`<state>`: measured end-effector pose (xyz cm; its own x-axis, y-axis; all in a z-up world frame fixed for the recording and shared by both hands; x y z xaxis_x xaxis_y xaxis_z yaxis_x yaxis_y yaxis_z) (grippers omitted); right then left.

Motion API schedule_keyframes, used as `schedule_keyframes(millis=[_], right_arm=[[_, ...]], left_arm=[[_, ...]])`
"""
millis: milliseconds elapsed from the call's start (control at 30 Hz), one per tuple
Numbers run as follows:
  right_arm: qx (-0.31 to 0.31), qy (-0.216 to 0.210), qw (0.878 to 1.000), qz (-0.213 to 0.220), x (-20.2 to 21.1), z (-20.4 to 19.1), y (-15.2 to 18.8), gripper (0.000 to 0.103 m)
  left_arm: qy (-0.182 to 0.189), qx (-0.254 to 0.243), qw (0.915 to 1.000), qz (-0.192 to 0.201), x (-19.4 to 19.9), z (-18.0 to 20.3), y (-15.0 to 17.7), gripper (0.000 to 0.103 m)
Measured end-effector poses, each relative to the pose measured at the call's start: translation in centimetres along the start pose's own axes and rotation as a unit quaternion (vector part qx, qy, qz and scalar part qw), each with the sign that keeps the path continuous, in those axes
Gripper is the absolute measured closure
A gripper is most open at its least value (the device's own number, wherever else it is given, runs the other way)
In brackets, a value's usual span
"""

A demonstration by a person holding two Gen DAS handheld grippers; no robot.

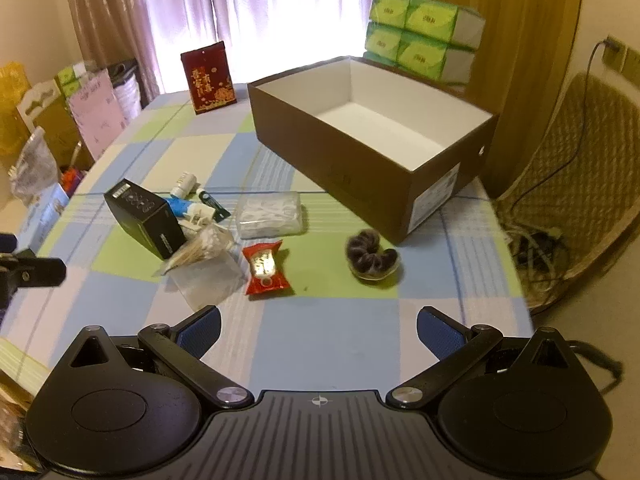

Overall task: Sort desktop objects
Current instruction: 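Grasp the cotton swab bag with the left tool while the right tool approaches the brown scrunchie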

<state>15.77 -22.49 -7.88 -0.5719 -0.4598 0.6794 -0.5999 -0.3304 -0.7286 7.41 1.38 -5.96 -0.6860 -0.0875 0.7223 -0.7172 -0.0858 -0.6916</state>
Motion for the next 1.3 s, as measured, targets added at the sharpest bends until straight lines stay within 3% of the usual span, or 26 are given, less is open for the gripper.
schedule_keyframes(millis=[267, 567, 700, 833, 1067, 1300], right_arm=[[-0.001, -0.008, 1.0, -0.001, -2.6, 2.3, 0.3, 0.002], [-0.012, -0.003, 1.0, -0.006, -5.3, 5.7, 0.7, 0.002], [-0.013, -0.001, 1.0, -0.017, -6.5, 6.7, 1.0, 0.002], [-0.019, 0.005, 0.999, -0.029, -7.3, 8.1, 1.2, 0.002], [-0.032, 0.019, 0.998, -0.047, -8.2, 10.0, 1.5, 0.002], [-0.04, 0.025, 0.997, -0.058, -8.7, 11.1, 1.7, 0.002]], left_arm=[[0.016, 0.018, 0.9996, -0.012, -2.3, 0.3, 0.2, 0.001], [0.03, -0.004, 0.9995, -0.001, -6.3, 1.6, -0.1, 0.005], [0.044, -0.015, 0.9989, 0.005, -8.4, 2.3, 0.0, 0.011], [0.05, -0.032, 0.9982, 0.003, -10.4, 2.9, 0.3, 0.026], [0.072, -0.053, 0.996, 0.0, -12.9, 3.7, 0.2, 0.032], [0.079, -0.089, 0.9929, -0.005, -15.8, 4.8, -0.4, 0.044]])
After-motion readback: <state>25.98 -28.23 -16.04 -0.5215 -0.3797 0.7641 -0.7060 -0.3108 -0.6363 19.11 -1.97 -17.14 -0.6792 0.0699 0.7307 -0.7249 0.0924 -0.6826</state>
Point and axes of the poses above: each gripper's, at about its wrist camera, not at the fingertips, and x roughly against the way its jaws point, z to its right, y to its underside, the point moved 4 cm from there along -x, roughly the way its jaws point, and after that the axes turned 8 degrees about z, right-handed, at the moved point
